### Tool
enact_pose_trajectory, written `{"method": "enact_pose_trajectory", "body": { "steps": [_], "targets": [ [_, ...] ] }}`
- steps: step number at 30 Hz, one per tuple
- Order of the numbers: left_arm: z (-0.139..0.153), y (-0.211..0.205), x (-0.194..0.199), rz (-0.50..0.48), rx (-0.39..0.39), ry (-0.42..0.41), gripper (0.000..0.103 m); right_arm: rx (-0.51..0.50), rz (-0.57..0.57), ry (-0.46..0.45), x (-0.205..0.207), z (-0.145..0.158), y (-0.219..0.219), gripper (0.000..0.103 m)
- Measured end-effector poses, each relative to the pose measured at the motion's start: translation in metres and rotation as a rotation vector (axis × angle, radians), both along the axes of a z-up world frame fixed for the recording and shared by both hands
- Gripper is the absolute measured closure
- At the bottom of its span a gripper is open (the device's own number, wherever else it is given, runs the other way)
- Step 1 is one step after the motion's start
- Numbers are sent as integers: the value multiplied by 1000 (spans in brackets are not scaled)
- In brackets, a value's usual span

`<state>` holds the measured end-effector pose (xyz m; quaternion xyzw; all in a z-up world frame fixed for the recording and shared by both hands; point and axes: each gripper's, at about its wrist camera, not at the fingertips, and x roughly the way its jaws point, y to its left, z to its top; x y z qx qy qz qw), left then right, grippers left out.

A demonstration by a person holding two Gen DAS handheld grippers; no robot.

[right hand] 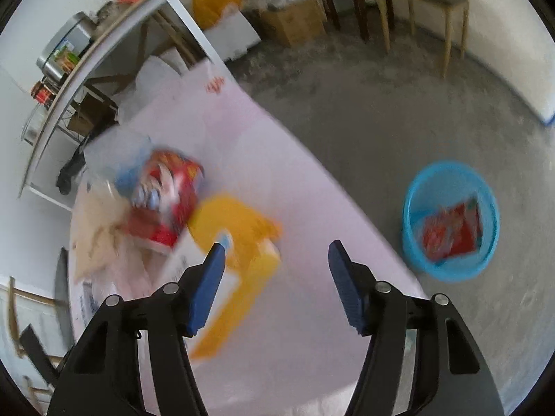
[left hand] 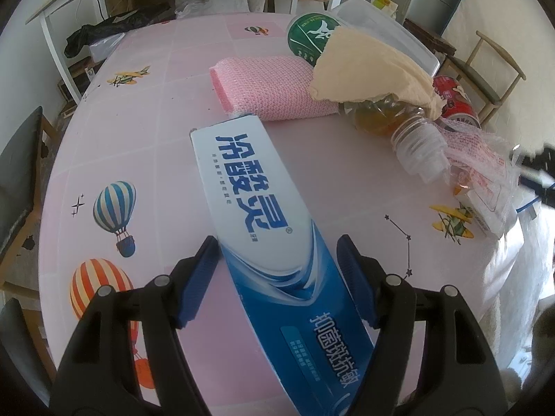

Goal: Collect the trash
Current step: 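Grasp the yellow-and-white medicine box with the right tool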

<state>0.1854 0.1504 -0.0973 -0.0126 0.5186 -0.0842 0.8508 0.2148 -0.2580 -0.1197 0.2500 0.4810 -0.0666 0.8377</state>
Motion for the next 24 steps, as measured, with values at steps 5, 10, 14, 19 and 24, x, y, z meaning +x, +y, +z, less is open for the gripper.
{"method": "enact_pose_trajectory", "body": {
  "steps": [5, 10, 14, 19, 24],
  "targets": [
    [0, -2, -2, 2, 4, -3, 36, -61, 103, 30, 49, 0, 16, 35],
    [0, -2, -3, 3, 0, -2, 36, -115, 182, 102, 79, -18, 32, 35],
    [0, -2, -3, 2, -2, 0, 36, -89, 171, 109, 77, -20, 25, 35],
    [0, -1, -3, -3, -3, -1, 36, -65, 93, 122, 50, -23, 6, 35],
    [0, 0, -3, -8, -4, -1, 36, -63, 45, 143, 7, -32, -8, 35]
  ]
}}
